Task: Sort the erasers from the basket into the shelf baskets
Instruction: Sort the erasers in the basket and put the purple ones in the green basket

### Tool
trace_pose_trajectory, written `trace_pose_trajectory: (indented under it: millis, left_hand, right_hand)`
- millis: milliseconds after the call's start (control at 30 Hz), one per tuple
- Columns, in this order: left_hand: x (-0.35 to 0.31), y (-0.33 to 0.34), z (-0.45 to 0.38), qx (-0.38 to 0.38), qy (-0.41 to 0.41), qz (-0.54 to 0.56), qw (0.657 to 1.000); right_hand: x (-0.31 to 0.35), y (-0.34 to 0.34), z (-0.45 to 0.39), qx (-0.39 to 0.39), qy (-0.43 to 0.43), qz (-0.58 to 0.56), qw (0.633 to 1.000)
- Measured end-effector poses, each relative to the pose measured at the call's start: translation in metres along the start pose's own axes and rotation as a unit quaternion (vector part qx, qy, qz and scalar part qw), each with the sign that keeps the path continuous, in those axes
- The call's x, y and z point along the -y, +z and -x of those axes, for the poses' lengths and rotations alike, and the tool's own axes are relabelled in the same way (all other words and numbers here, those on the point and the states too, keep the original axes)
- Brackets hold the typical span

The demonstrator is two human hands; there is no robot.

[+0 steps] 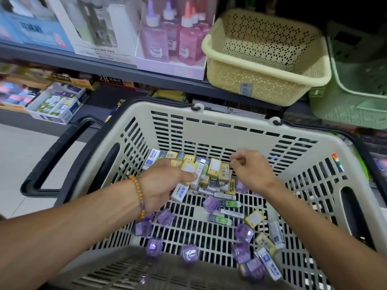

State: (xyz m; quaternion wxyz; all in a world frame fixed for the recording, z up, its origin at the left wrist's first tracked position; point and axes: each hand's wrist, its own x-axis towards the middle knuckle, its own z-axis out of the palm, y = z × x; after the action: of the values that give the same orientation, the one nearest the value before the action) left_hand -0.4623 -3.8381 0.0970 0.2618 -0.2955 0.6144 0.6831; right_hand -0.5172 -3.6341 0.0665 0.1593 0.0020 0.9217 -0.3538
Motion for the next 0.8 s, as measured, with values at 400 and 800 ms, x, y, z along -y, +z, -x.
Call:
trace_pose_trajectory:
  millis: [400, 800]
  left_hand:
    - [0.004, -0.033, 0.020, -0.041, -0.031, 0.051, 0.997]
    - [0.005, -0.066, 0.041, -0.066, -0.045, 0.108, 0.991]
  right_hand:
    - [0.044, 0.022, -0.014, 0.179, 0.013, -0.201, 0.963]
    - [0.105, 0.104, -0.034, 0.170, -0.021, -0.193, 0.966]
